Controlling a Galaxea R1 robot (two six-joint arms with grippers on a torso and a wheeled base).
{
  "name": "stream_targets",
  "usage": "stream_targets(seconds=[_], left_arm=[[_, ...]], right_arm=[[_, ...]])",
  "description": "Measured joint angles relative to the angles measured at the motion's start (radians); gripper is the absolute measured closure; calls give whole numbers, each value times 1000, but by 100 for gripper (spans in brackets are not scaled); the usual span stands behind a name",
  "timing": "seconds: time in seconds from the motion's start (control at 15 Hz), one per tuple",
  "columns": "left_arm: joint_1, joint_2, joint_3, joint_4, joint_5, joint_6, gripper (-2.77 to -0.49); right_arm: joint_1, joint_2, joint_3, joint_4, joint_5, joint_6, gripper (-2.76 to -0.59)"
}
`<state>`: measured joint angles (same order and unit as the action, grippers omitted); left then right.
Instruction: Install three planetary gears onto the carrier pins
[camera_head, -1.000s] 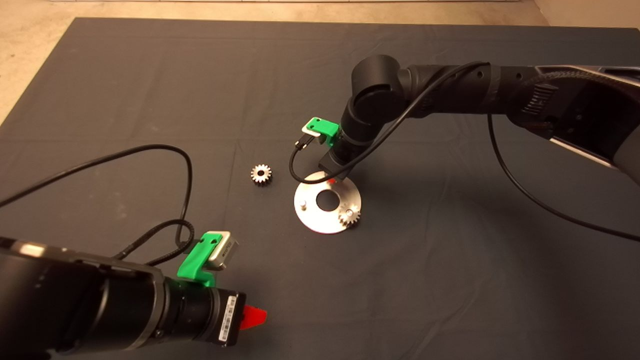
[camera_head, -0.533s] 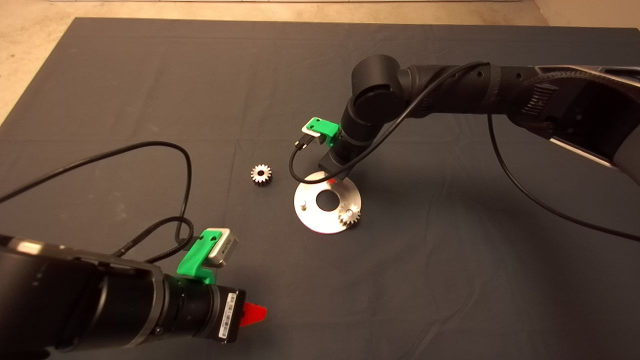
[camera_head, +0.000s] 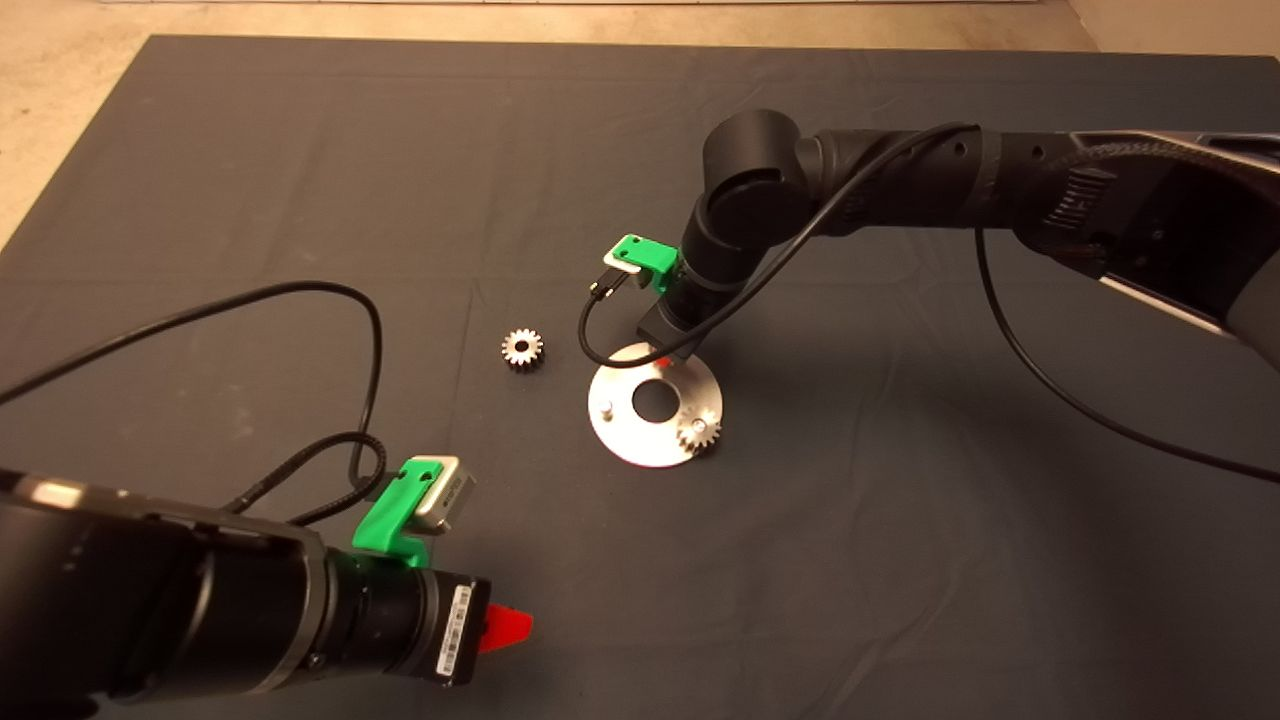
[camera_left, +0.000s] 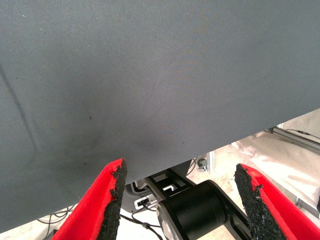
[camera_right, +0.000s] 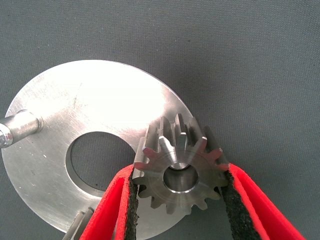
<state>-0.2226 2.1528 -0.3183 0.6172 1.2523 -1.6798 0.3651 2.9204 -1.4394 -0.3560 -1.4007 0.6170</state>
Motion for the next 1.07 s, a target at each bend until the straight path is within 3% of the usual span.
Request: stream_targets(seconds=[0.6,1.07], left_arm=[[0,0,0,0,0,0,-149],[0,0,0,0,0,0,-149]], right_arm=[[-8,0,1,-8,-3,0,-119],[-8,0,2,-8,-1,0,-118]])
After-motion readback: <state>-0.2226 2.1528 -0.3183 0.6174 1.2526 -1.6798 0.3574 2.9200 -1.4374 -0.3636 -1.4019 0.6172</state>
